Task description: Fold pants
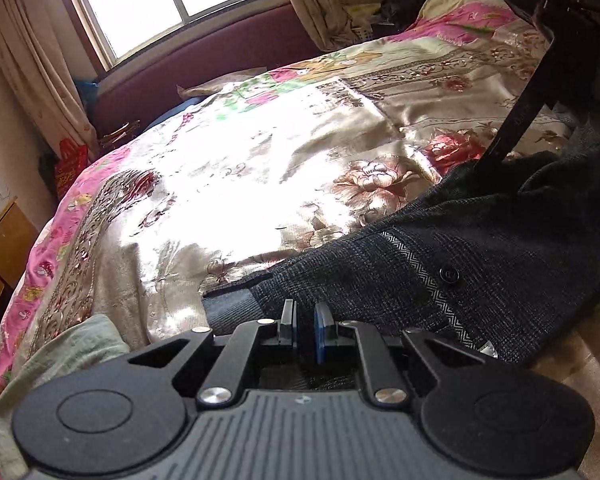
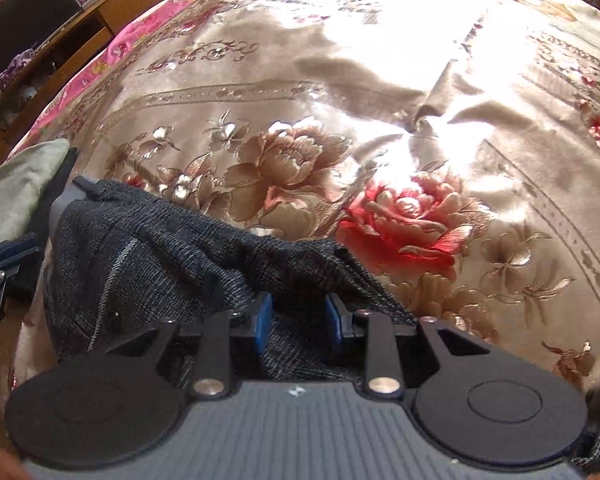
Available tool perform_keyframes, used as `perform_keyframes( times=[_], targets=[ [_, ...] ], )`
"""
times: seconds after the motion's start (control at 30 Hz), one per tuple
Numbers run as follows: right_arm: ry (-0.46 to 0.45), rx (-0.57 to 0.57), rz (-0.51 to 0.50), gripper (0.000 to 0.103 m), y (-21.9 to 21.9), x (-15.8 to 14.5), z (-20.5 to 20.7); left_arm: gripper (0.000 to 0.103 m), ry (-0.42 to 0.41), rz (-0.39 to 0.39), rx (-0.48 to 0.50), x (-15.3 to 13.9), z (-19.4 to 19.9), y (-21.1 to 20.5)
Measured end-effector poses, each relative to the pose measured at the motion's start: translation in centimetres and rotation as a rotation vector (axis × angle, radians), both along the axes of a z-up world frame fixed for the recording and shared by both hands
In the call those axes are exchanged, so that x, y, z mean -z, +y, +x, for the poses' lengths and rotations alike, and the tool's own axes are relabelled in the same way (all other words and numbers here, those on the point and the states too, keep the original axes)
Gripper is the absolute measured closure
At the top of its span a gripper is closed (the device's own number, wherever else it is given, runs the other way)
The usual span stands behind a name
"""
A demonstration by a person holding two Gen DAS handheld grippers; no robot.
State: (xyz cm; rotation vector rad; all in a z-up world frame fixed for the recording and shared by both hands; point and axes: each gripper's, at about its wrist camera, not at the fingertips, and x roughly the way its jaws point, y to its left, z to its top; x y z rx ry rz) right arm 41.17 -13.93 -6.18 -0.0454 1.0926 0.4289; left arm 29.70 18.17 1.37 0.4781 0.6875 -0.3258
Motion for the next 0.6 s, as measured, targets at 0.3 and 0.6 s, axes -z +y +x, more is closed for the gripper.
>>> perform_keyframes(
  times=[0.3,0.6],
  targets=[
    [-0.001,-0.112,-0.045,0.064,0.6,1.9,2.3,0.075,0.047,0.035,0.02,1.9,0.5,-1.4],
    [-0.035,-0.082,-0.051,0.091,1.2,1.6,2.8,0.074,0.035,0.087,0.02,3.1,1.2,-2.2]
  ],
)
